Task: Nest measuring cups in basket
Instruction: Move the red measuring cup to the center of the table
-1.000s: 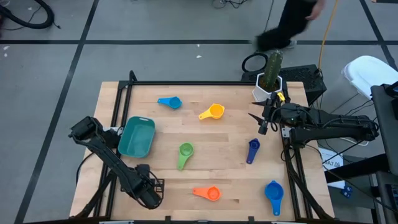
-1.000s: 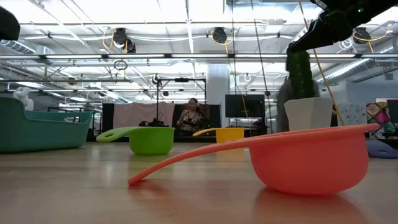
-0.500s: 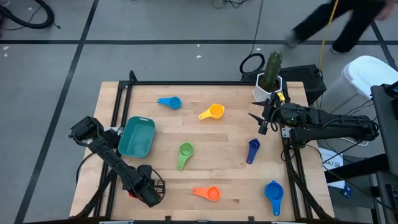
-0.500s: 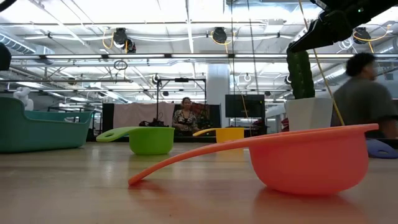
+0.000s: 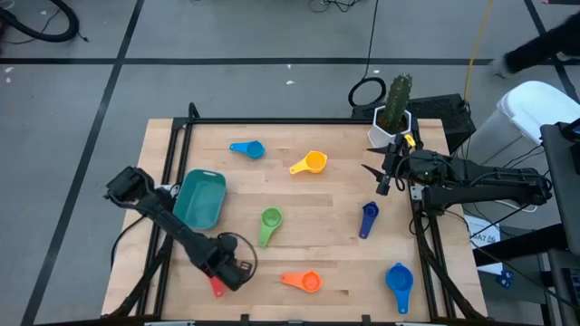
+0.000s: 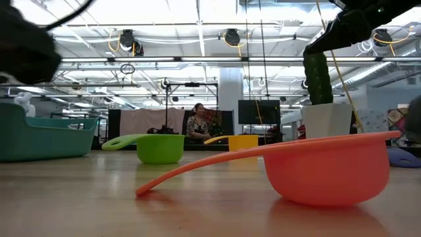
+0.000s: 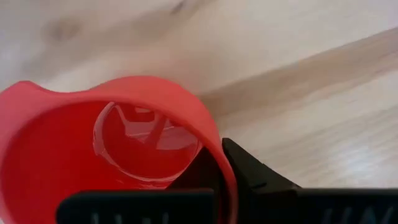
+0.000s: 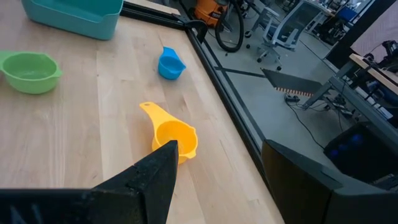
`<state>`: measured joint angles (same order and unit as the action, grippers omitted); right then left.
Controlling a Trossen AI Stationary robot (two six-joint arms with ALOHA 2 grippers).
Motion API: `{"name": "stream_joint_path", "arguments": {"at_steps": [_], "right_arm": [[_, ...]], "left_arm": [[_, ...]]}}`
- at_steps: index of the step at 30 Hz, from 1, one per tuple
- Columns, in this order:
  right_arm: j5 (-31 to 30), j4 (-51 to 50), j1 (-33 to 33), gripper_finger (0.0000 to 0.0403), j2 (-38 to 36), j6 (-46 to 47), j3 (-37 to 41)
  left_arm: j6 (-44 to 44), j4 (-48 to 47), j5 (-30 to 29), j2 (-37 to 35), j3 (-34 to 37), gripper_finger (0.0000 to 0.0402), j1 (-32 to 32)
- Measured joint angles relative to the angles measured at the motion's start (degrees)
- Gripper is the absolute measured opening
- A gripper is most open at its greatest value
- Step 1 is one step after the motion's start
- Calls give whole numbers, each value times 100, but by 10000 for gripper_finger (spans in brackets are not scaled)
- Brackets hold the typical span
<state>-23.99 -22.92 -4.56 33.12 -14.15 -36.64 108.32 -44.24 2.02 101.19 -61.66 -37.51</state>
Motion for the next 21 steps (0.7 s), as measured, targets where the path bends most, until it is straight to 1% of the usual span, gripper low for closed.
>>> {"name": "stream_joint_path", "arguments": {"at_steps": [4,10,16,21], "right_arm": [[-32,-5,0,224,0,-2,0],[-44,-9,0,224,0,-2,0],[-48,-7,0,224,0,-7,0],[-48,-7,0,224,0,-7,0]], "left_arm": [[-789,-87,-93,9,-162,6,376],[-2032,-838,-370,9,-782,5,953],[-3583,-1227,-952,9,-1587,4,1567],[-4764,-1269,-1311,9,-2071,4,2180]]}}
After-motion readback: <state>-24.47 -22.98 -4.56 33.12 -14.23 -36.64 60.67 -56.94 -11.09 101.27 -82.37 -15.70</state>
